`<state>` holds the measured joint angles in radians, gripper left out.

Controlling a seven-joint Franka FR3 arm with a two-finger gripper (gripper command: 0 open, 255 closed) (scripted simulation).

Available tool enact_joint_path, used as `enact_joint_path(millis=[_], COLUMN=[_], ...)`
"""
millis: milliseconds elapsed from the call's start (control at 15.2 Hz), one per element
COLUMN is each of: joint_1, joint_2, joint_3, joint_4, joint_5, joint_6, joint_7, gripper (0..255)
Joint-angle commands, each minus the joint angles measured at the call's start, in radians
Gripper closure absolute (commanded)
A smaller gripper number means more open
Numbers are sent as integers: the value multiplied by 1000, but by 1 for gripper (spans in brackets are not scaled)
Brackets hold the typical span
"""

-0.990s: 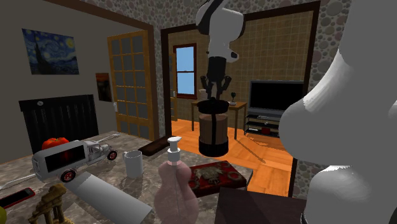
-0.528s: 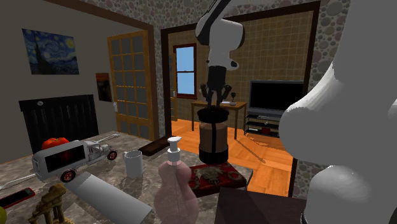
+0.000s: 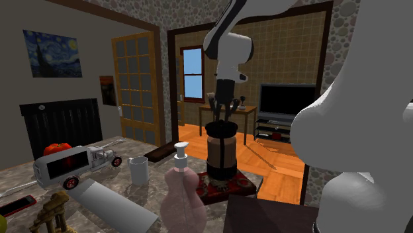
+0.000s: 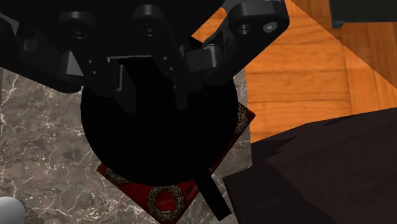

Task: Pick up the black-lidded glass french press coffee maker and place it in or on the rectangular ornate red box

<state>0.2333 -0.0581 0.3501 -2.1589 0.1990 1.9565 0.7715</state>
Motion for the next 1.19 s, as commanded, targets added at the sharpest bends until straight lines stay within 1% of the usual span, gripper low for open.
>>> enact_joint_path(millis=[0, 66, 528, 594, 924, 1122], joint_1=[1, 2, 3, 3, 3, -6], joint_2=[11, 18, 18, 24, 18, -4], joint_3=[2, 3, 2, 3, 2, -8], joint_4=[-15, -25, -25, -21, -25, 54], joint_5=[-1, -2, -2, -4, -2, -6], joint_6=[30, 47, 47, 48, 47, -55], joint_7=[0, -1, -1, 0, -1, -2], gripper=[255, 255, 255, 0, 0, 0])
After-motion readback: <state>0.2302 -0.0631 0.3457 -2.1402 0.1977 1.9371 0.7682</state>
